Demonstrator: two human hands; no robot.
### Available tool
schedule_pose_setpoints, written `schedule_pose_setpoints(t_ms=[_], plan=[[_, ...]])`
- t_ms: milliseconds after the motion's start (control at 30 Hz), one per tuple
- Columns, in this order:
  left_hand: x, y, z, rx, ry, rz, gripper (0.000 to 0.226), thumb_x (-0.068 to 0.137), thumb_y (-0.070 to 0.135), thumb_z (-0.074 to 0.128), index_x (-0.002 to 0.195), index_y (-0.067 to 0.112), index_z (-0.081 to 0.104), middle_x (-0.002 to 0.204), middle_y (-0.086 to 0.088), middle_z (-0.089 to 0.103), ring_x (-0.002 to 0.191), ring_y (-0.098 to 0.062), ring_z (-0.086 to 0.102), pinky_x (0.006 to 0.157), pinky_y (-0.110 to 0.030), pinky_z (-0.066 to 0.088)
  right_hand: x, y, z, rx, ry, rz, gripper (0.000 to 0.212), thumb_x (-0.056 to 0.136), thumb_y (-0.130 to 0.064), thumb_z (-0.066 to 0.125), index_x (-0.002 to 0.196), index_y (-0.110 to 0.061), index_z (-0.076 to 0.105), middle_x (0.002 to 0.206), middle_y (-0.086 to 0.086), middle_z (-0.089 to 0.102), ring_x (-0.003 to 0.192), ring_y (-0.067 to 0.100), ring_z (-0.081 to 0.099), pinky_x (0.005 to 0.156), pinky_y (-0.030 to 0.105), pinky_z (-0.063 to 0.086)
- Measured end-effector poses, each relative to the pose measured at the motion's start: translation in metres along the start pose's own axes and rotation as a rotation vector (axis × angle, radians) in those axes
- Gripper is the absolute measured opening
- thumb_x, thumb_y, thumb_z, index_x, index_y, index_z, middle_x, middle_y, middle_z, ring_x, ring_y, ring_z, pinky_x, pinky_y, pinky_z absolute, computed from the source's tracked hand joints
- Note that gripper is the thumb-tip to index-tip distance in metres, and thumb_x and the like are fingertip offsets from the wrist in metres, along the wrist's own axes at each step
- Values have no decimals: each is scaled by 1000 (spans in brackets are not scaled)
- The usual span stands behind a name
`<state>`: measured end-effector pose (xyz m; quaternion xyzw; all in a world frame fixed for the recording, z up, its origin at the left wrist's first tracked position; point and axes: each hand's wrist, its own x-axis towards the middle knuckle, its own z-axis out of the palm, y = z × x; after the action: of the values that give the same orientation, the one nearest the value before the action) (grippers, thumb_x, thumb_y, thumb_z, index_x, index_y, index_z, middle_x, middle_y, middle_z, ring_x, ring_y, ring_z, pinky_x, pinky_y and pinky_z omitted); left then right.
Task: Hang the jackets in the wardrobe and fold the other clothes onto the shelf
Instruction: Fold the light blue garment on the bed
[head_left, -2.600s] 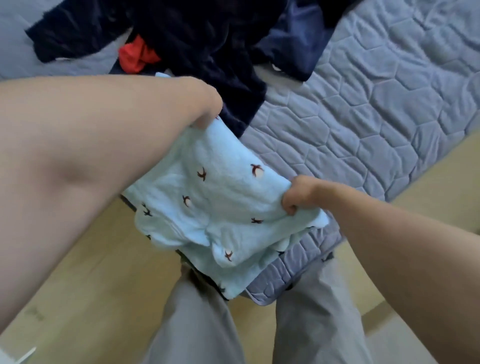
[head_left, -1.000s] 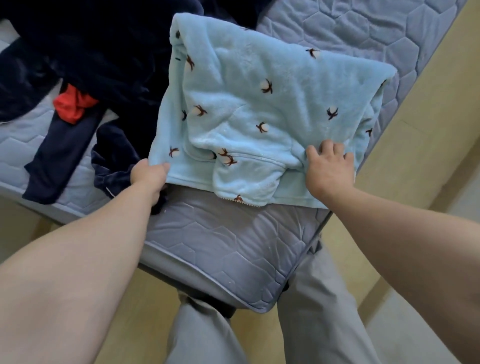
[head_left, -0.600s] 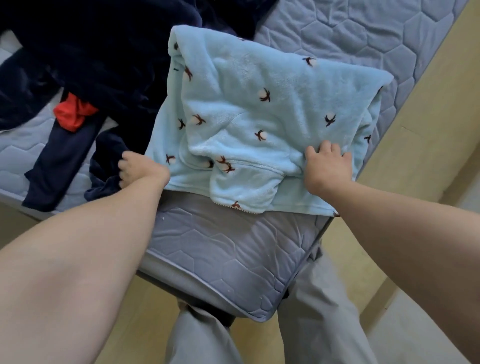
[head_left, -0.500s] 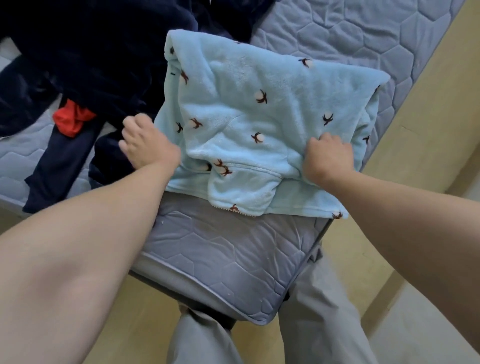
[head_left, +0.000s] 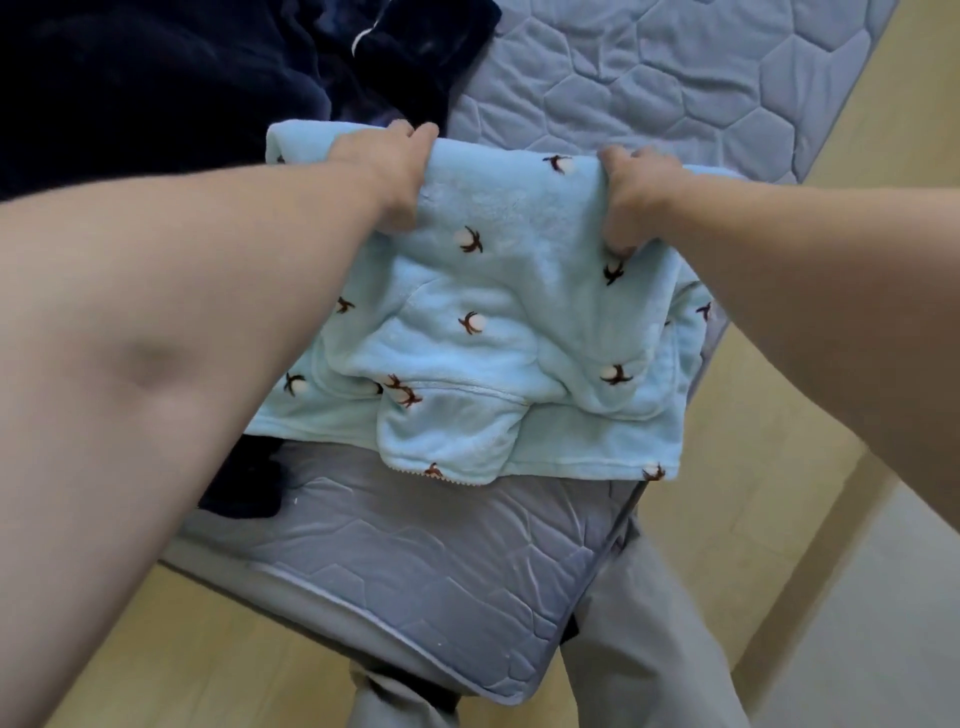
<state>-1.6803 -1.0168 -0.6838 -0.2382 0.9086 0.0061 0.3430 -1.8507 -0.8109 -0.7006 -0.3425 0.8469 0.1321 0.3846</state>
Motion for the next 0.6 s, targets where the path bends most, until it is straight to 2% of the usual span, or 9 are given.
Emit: schedule_pose_setpoints(t_ms=[100, 167, 233, 267, 333, 467, 533, 600], plan=[[13, -2, -6, 53, -48, -69, 70, 75, 15, 71, 136, 16, 38, 122, -17, 49, 111, -44, 55, 77, -47, 45, 12, -2, -11, -119, -75, 22, 95, 63, -16, 88, 142, -13, 37, 131, 21, 50, 113, 42, 57, 87, 44, 55], [18, -3, -14, 112, -99, -73, 51, 72, 20, 76, 117, 14, 51, 102, -12, 54, 95, -38, 58, 68, -41, 43, 17, -2, -17, -242, -114, 10, 70, 62, -20, 88, 123, -8, 57, 105, 15, 63, 87, 32, 65, 70, 35, 55], [20, -4, -21, 136, -115, -86, 31, 71, 21, 76, 96, 13, 60, 85, -8, 57, 75, -31, 56, 59, -37, 43, 17, -3, -26, -338, -135, -24, 36, 68, -24, 85, 98, -8, 72, 77, 8, 65, 62, 21, 60, 49, 26, 48], [21, -5, -24, 116, -90, -116, 24, 72, 18, 73, 92, 13, 62, 84, -8, 56, 72, -31, 55, 59, -37, 43, 16, -4, -30, -349, -120, -32, 26, 72, -24, 84, 91, -9, 74, 71, 6, 62, 56, 19, 56, 44, 26, 43], [21, -9, -26, 49, -12, -190, 21, 76, 11, 66, 97, 11, 62, 90, -11, 53, 79, -34, 53, 65, -41, 43, 21, 0, -39, -305, -46, -61, 18, 75, -17, 79, 86, -6, 69, 71, 9, 58, 57, 22, 52, 46, 28, 43], [12, -11, -17, -69, 115, -261, 37, 83, 6, 61, 120, 11, 54, 115, -17, 51, 101, -43, 56, 70, -46, 45, 26, 11, -44, -28, 142, -50, 10, 77, -4, 60, 82, -3, 52, 81, 13, 49, 68, 29, 52, 61, 35, 47], [4, -10, -10, -108, 124, -242, 42, 85, 8, 61, 126, 10, 51, 122, -18, 51, 109, -45, 55, 78, -49, 47, 18, 13, -34, 29, 189, -53, 20, 77, -4, 58, 94, -7, 47, 91, 12, 47, 85, 32, 51, 68, 40, 45], [-11, -9, -4, -140, 165, -241, 44, 84, 5, 63, 125, 8, 49, 123, -18, 51, 109, -44, 56, 80, -48, 47, 3, 14, -21, 40, 259, -39, 37, 77, -1, 60, 109, -10, 44, 102, 13, 47, 105, 36, 48, 67, 44, 41]])
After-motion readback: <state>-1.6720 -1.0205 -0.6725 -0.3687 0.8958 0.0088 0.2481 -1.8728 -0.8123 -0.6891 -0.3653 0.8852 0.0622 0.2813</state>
